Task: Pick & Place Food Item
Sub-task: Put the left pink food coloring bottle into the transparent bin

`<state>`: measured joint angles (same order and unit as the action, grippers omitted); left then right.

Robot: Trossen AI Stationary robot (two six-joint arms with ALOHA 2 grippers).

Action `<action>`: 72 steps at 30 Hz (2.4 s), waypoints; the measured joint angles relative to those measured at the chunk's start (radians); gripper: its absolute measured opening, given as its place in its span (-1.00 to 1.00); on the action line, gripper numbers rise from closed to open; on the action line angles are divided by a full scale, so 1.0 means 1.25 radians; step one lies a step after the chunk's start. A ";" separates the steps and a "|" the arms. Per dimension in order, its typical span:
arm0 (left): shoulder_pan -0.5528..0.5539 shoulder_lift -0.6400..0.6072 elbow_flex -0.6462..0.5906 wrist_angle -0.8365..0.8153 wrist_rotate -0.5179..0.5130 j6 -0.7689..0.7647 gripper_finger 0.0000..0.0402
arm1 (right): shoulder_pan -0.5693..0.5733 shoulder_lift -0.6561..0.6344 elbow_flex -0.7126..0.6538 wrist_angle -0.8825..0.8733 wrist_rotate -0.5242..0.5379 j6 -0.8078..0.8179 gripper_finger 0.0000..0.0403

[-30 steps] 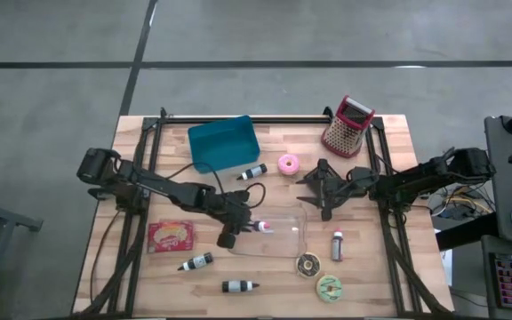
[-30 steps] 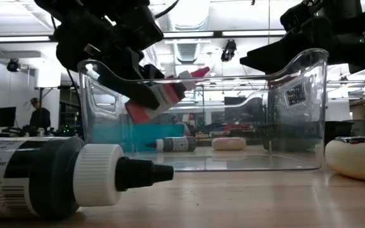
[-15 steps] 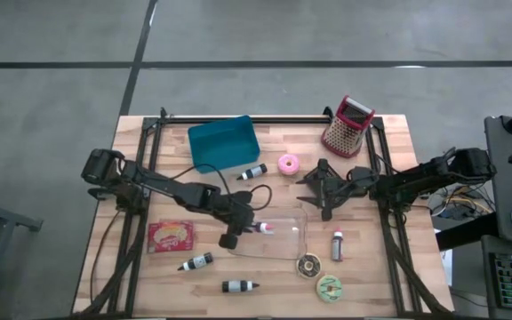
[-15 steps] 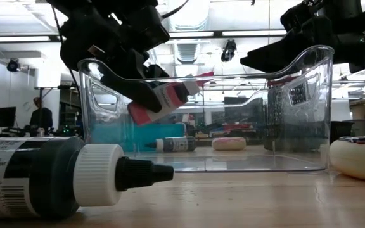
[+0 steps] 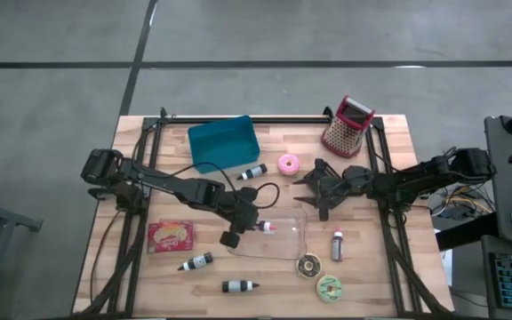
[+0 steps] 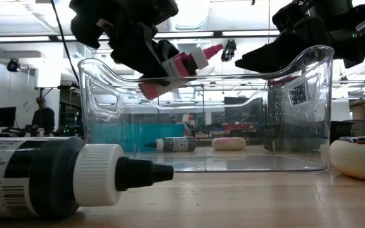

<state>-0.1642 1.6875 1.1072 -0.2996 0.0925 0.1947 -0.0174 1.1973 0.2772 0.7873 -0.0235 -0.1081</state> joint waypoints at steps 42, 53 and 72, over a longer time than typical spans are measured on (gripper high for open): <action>0.029 0.094 -0.340 1.078 -0.056 -0.154 -0.44 | 0.112 -0.066 -0.015 0.054 -0.004 0.040 0.09; 0.029 0.135 -0.329 1.155 -0.053 -0.141 -0.44 | 0.141 0.032 -0.017 0.234 0.019 0.054 0.09; 0.028 0.135 -0.327 1.131 -0.047 -0.141 -0.44 | 0.136 0.176 0.137 0.228 0.008 0.046 0.09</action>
<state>-0.1291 1.8557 0.6983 1.1137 0.0338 0.0181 0.1524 1.4174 0.4480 1.0721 -0.0135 -0.0502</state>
